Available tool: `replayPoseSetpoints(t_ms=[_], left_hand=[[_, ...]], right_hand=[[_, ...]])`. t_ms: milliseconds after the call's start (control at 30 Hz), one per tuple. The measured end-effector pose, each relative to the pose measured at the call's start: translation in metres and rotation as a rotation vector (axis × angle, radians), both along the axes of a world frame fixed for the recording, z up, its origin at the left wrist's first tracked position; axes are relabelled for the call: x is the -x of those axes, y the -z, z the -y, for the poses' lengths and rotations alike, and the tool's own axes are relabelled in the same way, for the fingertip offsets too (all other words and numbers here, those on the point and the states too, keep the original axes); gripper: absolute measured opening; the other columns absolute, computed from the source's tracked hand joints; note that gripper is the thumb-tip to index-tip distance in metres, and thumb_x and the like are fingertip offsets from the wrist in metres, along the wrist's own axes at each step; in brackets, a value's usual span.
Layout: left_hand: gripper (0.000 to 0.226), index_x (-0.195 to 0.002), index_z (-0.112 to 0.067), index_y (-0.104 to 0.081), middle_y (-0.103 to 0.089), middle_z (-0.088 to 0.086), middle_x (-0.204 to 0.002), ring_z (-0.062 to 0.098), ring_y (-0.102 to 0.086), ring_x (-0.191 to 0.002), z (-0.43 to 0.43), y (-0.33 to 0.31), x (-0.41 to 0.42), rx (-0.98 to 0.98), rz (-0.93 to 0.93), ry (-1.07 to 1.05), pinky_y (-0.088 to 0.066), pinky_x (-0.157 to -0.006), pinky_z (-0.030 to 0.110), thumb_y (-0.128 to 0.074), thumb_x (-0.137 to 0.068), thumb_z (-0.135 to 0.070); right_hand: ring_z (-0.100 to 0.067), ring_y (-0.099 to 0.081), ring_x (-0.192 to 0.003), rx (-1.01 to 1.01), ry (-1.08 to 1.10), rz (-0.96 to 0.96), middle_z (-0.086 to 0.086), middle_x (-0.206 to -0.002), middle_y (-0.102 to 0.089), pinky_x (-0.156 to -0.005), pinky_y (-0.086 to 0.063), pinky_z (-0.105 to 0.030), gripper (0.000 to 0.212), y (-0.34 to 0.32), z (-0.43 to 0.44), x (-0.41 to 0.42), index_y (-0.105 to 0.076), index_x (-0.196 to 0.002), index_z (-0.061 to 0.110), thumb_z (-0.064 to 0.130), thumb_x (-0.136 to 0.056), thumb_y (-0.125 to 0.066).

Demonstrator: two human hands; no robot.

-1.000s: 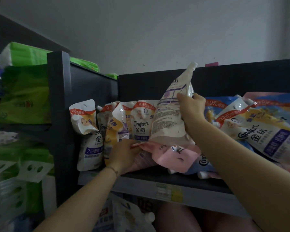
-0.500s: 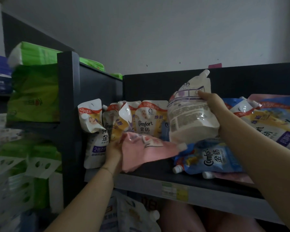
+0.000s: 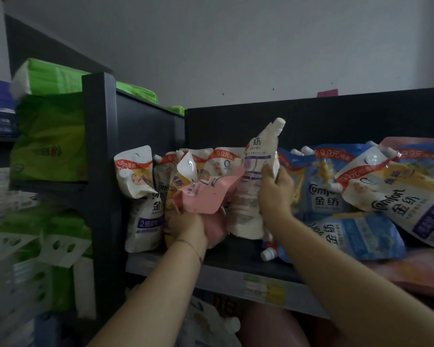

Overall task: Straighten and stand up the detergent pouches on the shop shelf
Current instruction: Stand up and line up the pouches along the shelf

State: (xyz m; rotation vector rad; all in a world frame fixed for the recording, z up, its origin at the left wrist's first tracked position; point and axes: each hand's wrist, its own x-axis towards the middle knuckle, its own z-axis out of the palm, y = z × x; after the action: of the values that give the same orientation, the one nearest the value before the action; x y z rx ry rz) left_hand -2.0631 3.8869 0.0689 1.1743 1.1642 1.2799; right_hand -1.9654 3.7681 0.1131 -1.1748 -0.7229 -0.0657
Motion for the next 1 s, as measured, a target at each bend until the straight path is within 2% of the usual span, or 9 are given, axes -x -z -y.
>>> replayPoseSetpoints(t_ms=[167,367,500,600,700,800,867,900,1000], left_hand=[[0.026,-0.113,-0.038,-0.056,-0.064,-0.002,-0.116,0.028,-0.060,-0.109,0.006,0.017,0.008,-0.331,0.014,-0.073,-0.046,-0.091,0.036,-0.060,-0.087,-0.038],[0.083,-0.119,-0.034,-0.045,-0.062,-0.012,-0.116,0.016,-0.061,-0.102,0.023,0.022,0.010,-0.450,-0.015,-0.015,-0.049,-0.091,0.041,-0.082,-0.050,-0.059],[0.062,-0.113,-0.023,-0.047,-0.053,-0.007,-0.112,0.013,-0.054,-0.094,0.018,0.014,0.012,-0.736,-0.141,-0.185,-0.045,-0.063,0.026,-0.082,-0.066,-0.042],[0.034,-0.106,-0.016,-0.054,-0.055,-0.006,-0.100,0.017,-0.056,-0.091,0.017,-0.001,0.013,-0.960,-0.186,-0.195,-0.041,-0.066,0.025,-0.073,-0.078,-0.022],[0.011,-0.090,-0.018,-0.059,-0.056,-0.012,-0.080,0.019,-0.060,-0.079,0.018,-0.016,0.010,-0.880,-0.227,-0.180,-0.034,-0.056,0.023,-0.064,-0.086,-0.028],[0.041,-0.082,-0.013,-0.063,-0.048,-0.010,-0.061,0.007,-0.051,-0.056,0.026,-0.049,0.011,-0.781,-0.273,-0.141,-0.027,-0.045,0.018,-0.045,-0.098,-0.046],[0.053,-0.100,0.001,-0.061,-0.056,-0.003,-0.069,0.006,-0.052,-0.060,0.030,-0.074,0.011,-0.688,-0.272,-0.082,-0.033,-0.049,0.017,-0.033,-0.103,-0.044],[0.051,-0.130,-0.004,-0.055,-0.063,0.005,-0.087,0.012,-0.059,-0.076,0.029,-0.082,0.009,-0.634,-0.264,-0.044,-0.043,-0.061,0.021,-0.030,-0.105,-0.041],[0.055,-0.141,-0.006,-0.044,-0.041,0.018,-0.146,0.029,-0.044,-0.128,0.029,-0.099,0.004,-0.510,-0.244,0.058,-0.035,-0.102,0.036,-0.022,-0.105,-0.041]], right_hand=[[-0.024,-0.061,-0.088,0.140,0.082,0.269,-0.003,-0.096,-0.064,-0.078,-0.052,-0.049,0.028,0.048,-0.040,0.011,-0.054,-0.108,0.019,0.042,-0.096,-0.043],[-0.026,-0.048,-0.119,0.263,0.090,0.369,-0.001,-0.127,-0.054,-0.097,-0.041,-0.055,0.055,0.060,-0.051,0.004,-0.045,-0.132,0.025,0.054,-0.085,-0.042],[-0.023,-0.043,-0.130,0.306,0.018,0.411,0.005,-0.138,-0.047,-0.105,-0.038,-0.053,0.065,0.063,-0.048,-0.002,-0.035,-0.140,0.031,0.048,-0.080,-0.054],[-0.017,-0.047,-0.127,0.264,-0.038,0.419,0.009,-0.135,-0.050,-0.104,-0.041,-0.052,0.072,0.064,-0.047,-0.006,-0.035,-0.138,0.036,0.040,-0.070,-0.059],[-0.019,-0.049,-0.126,0.245,-0.054,0.402,0.008,-0.134,-0.052,-0.102,-0.043,-0.052,0.077,0.067,-0.047,-0.007,-0.033,-0.139,0.039,0.039,-0.067,-0.060],[-0.020,-0.047,-0.126,0.237,-0.060,0.414,0.006,-0.134,-0.050,-0.102,-0.043,-0.052,0.079,0.069,-0.050,-0.008,-0.029,-0.142,0.037,0.034,-0.070,-0.061],[-0.022,-0.045,-0.128,0.254,-0.059,0.445,0.004,-0.136,-0.047,-0.103,-0.042,-0.053,0.081,0.069,-0.052,-0.009,-0.025,-0.144,0.033,0.030,-0.071,-0.059],[-0.023,-0.043,-0.130,0.262,-0.062,0.454,0.003,-0.138,-0.045,-0.104,-0.040,-0.053,0.082,0.069,-0.053,-0.011,-0.023,-0.146,0.032,0.032,-0.072,-0.058],[-0.026,-0.038,-0.133,0.299,-0.064,0.486,0.002,-0.143,-0.040,-0.107,-0.037,-0.054,0.085,0.070,-0.057,-0.013,-0.019,-0.150,0.027,0.040,-0.072,-0.053]])
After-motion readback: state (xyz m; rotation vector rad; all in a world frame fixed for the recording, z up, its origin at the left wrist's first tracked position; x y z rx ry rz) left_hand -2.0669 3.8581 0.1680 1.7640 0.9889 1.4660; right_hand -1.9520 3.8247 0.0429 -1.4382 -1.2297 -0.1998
